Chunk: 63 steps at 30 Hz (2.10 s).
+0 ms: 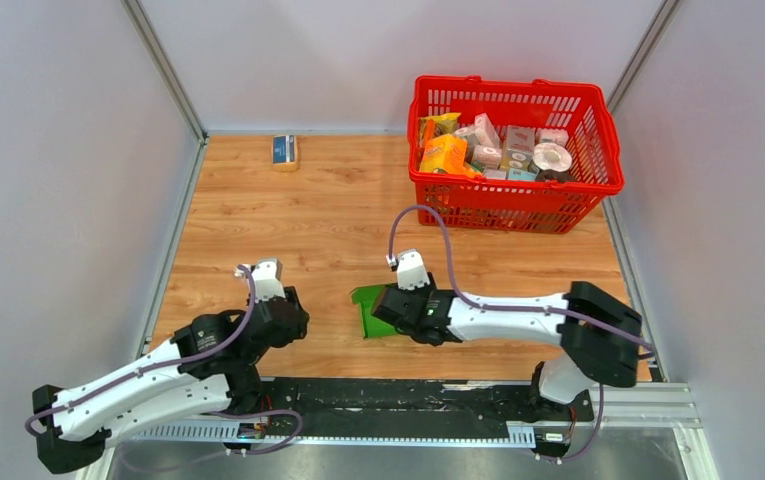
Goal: Fold the paper box
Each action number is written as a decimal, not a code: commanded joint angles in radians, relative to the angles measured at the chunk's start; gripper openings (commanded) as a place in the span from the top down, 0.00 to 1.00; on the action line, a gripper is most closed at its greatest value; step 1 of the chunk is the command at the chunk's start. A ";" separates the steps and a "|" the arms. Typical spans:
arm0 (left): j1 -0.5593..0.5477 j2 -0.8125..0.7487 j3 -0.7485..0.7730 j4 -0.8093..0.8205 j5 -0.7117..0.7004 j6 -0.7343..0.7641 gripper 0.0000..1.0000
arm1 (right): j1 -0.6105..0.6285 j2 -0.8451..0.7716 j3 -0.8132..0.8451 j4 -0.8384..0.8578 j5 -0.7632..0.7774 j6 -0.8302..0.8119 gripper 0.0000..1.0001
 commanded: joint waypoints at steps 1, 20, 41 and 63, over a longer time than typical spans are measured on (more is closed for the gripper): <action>0.085 0.007 0.049 -0.020 0.075 0.076 0.49 | -0.008 -0.176 0.003 0.064 -0.061 -0.086 0.50; 1.063 0.616 0.340 0.054 0.211 0.362 0.25 | -0.017 -0.800 -0.150 0.005 -0.366 -0.210 0.44; 1.209 1.153 0.549 0.115 0.244 0.211 0.27 | -0.071 -0.948 -0.164 -0.022 -0.440 -0.313 0.43; 1.258 1.155 0.456 0.181 0.292 0.035 0.53 | -0.077 -0.969 -0.150 -0.035 -0.434 -0.287 0.44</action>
